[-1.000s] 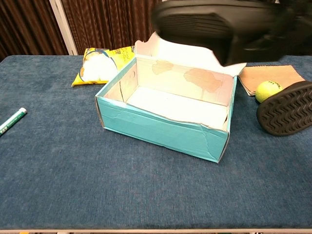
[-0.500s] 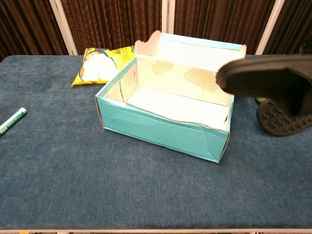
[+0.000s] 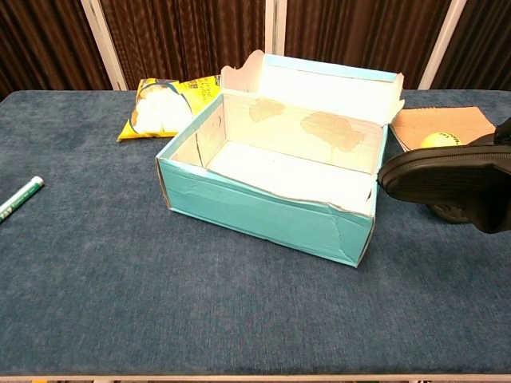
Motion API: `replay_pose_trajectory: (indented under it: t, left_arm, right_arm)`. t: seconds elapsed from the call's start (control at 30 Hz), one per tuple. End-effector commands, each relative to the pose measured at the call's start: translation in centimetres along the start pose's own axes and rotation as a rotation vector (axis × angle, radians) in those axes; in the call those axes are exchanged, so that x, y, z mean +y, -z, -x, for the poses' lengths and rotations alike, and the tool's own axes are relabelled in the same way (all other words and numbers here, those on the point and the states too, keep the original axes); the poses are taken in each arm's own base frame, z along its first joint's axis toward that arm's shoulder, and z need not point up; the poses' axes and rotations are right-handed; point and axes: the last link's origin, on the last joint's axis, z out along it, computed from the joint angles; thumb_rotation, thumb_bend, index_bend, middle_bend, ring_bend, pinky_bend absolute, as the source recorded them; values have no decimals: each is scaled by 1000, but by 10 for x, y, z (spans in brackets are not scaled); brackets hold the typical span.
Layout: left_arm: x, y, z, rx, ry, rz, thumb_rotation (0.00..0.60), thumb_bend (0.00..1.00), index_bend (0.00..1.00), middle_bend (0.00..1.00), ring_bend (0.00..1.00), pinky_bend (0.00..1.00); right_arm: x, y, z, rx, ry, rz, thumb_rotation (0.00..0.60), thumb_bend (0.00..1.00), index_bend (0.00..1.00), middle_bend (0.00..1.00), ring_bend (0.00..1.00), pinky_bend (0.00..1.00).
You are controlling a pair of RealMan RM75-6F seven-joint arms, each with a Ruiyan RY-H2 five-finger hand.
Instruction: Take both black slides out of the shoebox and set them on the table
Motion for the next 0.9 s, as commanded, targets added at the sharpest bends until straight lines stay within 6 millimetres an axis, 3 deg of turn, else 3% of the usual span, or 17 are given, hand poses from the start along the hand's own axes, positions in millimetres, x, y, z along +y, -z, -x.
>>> replay_pose_trajectory:
  t: [0.03,0.33,0.57,0.9]
  left_arm:
    - [1,0,1,-2,0,1,600,70,230,204,114,319]
    - [1,0,1,-4,0,3,600,70,230,204,114,319]
    - [1,0,2,-4,3,5,600,70,230,205,114,319]
    - [2,0,2,-1,6,5,600,70,230,204,114,319]
  right_arm:
    - [-1,-10,5,-16,-10,0,600,319,698,618,534,724]
    - [-1,-21,14,-36,-8,0,600,269,676,604,527,706]
    - [3,-18,15,-42,14,20,600,171,556,519,439,618]
    - [6,-15,15,-58,38,39,600,200,546,528,438,615]
